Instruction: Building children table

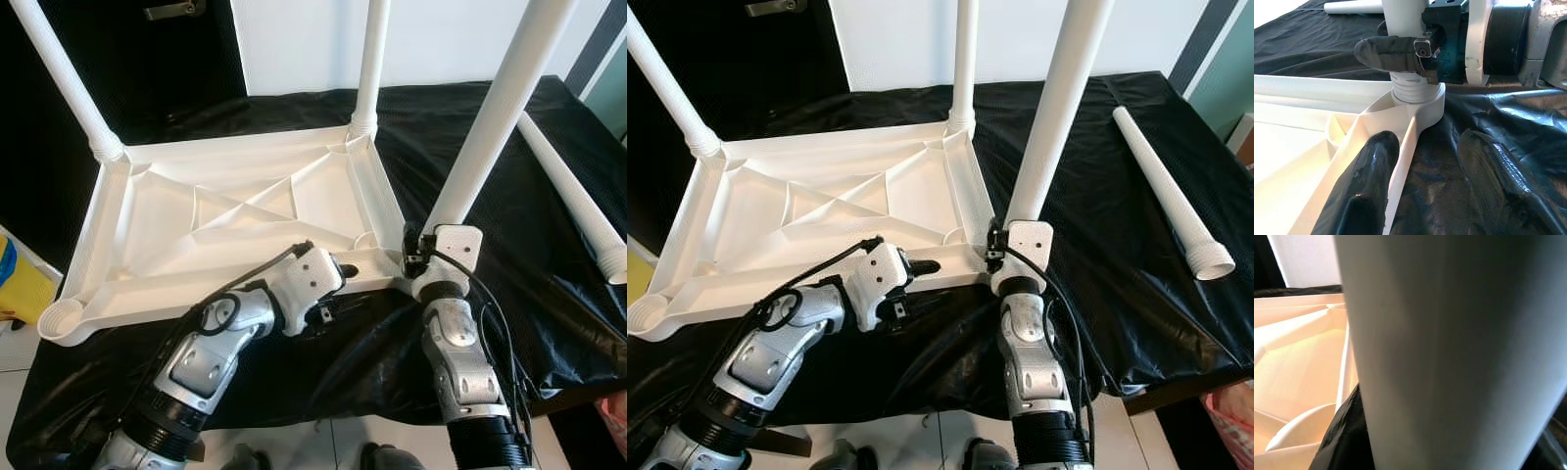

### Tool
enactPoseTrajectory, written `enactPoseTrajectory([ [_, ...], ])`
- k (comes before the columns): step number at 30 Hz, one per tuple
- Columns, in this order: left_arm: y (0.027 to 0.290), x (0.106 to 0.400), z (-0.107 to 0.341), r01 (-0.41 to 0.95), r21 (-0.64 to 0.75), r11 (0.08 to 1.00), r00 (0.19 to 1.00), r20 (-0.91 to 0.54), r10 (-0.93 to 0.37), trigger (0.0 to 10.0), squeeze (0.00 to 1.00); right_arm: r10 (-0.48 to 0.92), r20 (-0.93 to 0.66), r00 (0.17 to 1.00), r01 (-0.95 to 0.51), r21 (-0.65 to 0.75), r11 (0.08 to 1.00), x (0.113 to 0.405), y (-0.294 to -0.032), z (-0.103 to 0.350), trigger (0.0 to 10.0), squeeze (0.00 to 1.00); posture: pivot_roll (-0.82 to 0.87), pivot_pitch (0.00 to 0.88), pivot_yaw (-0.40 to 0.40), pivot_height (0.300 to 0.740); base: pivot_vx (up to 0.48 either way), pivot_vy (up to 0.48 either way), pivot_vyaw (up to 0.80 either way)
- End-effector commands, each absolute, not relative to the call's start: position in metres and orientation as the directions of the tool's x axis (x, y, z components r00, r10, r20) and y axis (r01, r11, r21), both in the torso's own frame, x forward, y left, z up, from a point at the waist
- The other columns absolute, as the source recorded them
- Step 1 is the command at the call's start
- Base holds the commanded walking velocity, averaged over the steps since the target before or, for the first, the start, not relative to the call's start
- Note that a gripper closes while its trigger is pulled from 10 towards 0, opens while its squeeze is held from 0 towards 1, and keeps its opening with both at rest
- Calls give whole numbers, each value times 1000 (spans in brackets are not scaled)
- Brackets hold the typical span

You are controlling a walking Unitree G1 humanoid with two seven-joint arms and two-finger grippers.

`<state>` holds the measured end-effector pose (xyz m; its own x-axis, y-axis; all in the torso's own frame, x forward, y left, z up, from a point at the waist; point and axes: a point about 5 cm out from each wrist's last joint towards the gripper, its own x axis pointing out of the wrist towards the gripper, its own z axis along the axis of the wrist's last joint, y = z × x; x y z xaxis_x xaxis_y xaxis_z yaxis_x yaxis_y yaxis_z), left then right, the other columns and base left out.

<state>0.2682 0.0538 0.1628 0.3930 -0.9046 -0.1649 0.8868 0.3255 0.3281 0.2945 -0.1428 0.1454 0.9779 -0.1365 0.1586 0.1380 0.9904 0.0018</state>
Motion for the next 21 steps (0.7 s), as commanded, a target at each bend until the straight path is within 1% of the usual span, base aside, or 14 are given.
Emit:
enactPoseTrajectory([
  [1, 57, 270, 162, 859, 346, 378, 448, -150, -882, 10000, 0, -207, 36, 978, 208, -11, 978, 288, -152, 121, 10000, 0, -108, 144, 42, 740, 0, 0, 0],
  [5, 57, 270, 162, 860, 346, 376, 446, -149, -883, 10000, 0, -217, 57, 975, 217, -4, 976, 287, -153, 126, 10000, 0, -110, 145, 42, 740, 0, 0, 0],
  [12, 56, 270, 162, 859, 346, 378, 447, -145, -883, 10000, 0, -191, 85, 978, 191, 3, 982, 287, -153, 132, 10000, 0, -110, 142, 37, 740, 0, 0, 0],
  [13, 56, 270, 162, 859, 345, 379, 448, -145, -882, 10000, 0, -176, 93, 980, 176, 6, 984, 288, -153, 134, 10000, 686, -110, 142, 36, 740, 0, 0, 0],
  [14, 57, 270, 162, 859, 344, 380, 448, -146, -882, 10000, 0, -165, 97, 981, 165, 8, 986, 288, -154, 135, 10000, 686, -110, 141, 36, 740, 0, 0, 0],
  [15, 57, 270, 162, 859, 344, 379, 448, -146, -882, 10000, 0, -145, 108, 983, 145, 5, 989, 288, -154, 137, 10000, 1000, -107, 138, 35, 740, 0, 0, 0],
  [20, 57, 270, 162, 859, 345, 380, 448, -145, -882, 10000, 0, -91, 141, 986, 91, 9, 996, 287, -157, 141, 10000, 1000, -103, 138, 34, 740, 0, 0, 0],
  [21, 57, 270, 163, 858, 345, 380, 449, -145, -882, 10000, 0, -43, 145, 988, 43, 3, 999, 286, -159, 141, 10000, 1000, -100, 137, 34, 740, 0, 0, 0],
])
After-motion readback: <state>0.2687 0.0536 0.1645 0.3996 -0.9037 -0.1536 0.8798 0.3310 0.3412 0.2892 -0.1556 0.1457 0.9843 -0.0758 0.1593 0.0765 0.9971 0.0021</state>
